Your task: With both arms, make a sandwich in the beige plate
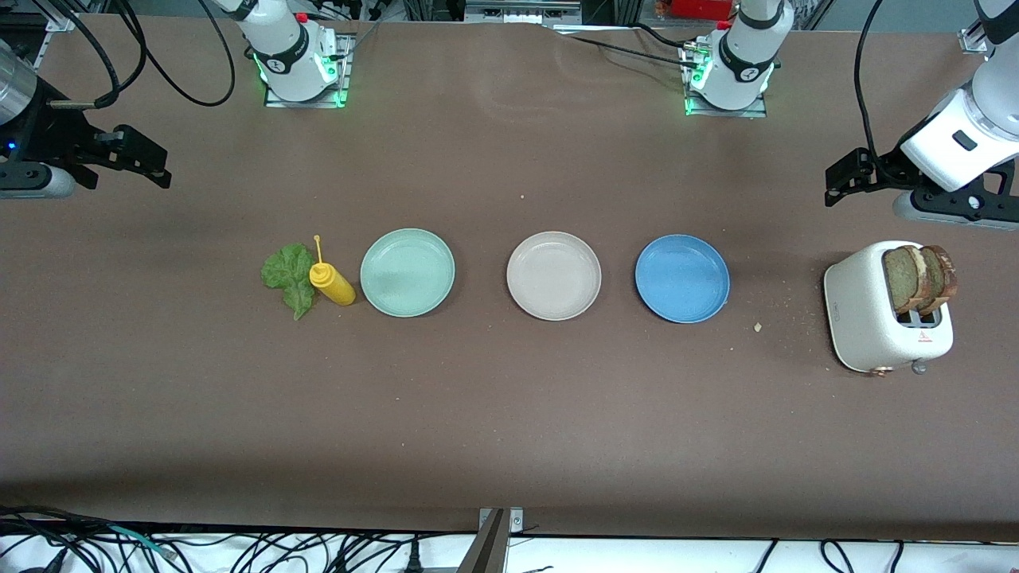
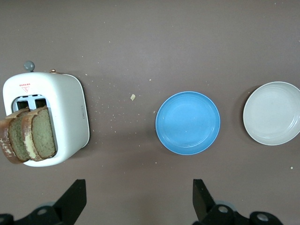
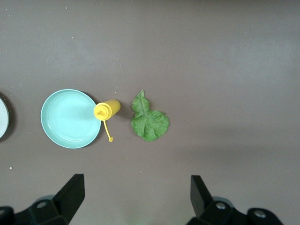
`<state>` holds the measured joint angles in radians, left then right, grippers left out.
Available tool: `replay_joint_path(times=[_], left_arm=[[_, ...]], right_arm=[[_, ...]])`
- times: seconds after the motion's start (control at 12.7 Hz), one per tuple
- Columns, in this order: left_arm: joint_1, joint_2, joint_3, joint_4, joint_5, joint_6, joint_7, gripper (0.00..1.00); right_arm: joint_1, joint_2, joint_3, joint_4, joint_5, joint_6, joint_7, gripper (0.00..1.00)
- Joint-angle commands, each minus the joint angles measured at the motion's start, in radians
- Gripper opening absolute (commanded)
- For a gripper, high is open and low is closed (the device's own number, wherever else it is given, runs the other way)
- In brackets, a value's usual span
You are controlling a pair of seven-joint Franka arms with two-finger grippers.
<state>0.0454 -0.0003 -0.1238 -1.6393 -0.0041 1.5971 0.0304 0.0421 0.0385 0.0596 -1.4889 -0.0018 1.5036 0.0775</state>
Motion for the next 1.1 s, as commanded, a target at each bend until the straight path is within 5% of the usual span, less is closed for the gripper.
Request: replay_joint_path(times=[0.0, 1.03], left_arm=[[0.001, -0.018, -0.005, -0.014, 0.024, -0.002, 0.014, 1.0], [-0.002, -0.018, -0.007, -0.01, 0.024, -0.002, 0.014, 1.0]], right_arm=[[-0.001, 0.009, 0.002, 0.015, 0.017, 0.015, -0.005, 1.0], [0.018, 0.021, 0.0, 0.01, 0.006, 0.02, -0.004, 1.0]])
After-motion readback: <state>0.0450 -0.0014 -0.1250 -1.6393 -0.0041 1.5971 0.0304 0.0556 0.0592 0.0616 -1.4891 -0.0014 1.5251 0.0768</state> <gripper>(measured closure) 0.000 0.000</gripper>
